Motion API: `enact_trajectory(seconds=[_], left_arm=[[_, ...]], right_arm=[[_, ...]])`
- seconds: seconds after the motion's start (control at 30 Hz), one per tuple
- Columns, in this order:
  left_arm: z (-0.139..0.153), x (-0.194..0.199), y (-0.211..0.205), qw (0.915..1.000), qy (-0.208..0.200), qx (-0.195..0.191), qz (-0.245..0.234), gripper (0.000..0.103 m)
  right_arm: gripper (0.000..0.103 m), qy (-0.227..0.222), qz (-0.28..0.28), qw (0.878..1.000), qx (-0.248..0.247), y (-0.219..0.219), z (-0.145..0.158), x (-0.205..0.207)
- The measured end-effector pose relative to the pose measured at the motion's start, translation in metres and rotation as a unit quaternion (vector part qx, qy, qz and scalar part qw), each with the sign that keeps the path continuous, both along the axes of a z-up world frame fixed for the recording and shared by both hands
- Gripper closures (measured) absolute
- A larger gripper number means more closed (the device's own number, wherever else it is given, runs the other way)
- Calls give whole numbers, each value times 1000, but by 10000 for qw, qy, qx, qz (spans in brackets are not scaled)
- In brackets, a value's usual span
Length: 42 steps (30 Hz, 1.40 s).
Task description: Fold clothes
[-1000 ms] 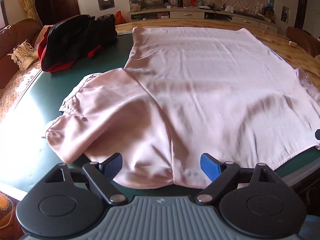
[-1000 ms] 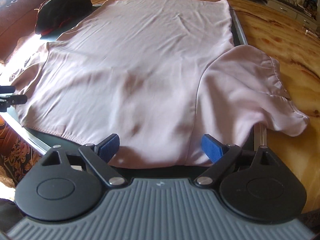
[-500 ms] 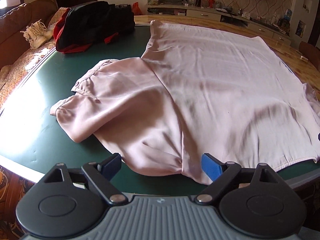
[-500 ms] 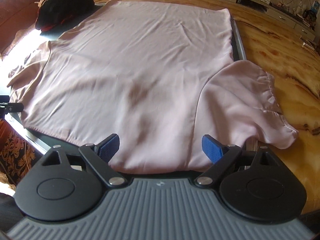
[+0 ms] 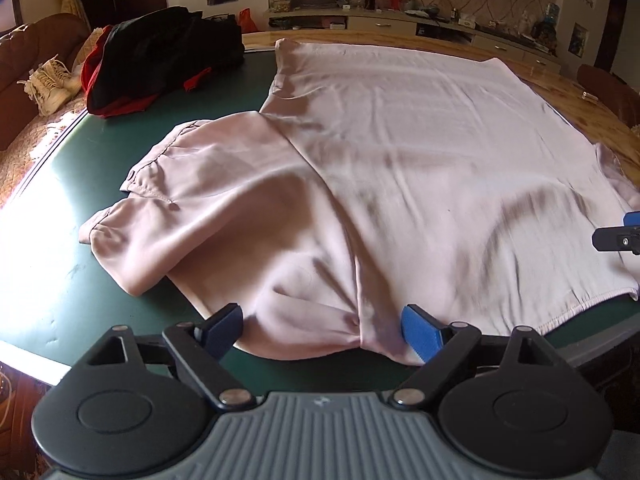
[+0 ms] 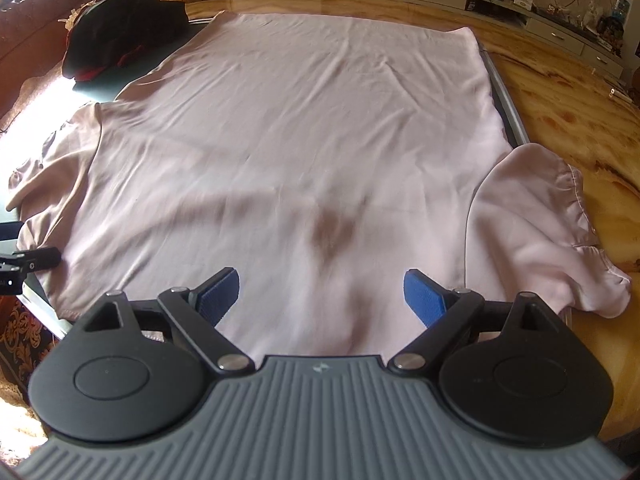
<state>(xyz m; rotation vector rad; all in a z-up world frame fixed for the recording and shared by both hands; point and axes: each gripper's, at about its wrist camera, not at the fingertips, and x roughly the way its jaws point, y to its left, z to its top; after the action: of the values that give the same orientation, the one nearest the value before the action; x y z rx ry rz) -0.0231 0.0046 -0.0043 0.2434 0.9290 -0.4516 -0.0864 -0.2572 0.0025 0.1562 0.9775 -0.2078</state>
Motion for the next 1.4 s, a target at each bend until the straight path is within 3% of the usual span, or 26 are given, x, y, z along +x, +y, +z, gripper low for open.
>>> enact_trajectory(seconds=[0.17, 0.33, 0.47, 0.67, 0.87, 1.07, 1.4], left_arm=[[16, 4, 15, 9991, 167, -313, 243, 13], [60, 50, 1, 9962, 203, -676, 515, 8], [88, 109, -39, 9970, 344, -450, 536, 5], [111, 180, -99, 9982, 233, 107, 540, 0], [108, 236, -154, 9980, 174, 456, 398, 0], [88, 291, -184, 9966, 436, 126, 693, 0], [58, 363, -204, 9938, 478, 216, 981, 0]], right_arm=[[6, 106, -27, 9999, 23, -5, -3, 0], [6, -14, -555, 9984, 143, -29, 26, 28], [6, -9, -1015, 9948, 78, -47, 55, 74], [6, 92, -1082, 9929, -493, -64, 91, 144], [6, 120, -1152, 9913, -624, -84, 97, 210], [6, -33, -1315, 9865, -979, -97, 87, 260], [6, -163, -1759, 9822, -633, -136, 67, 307]])
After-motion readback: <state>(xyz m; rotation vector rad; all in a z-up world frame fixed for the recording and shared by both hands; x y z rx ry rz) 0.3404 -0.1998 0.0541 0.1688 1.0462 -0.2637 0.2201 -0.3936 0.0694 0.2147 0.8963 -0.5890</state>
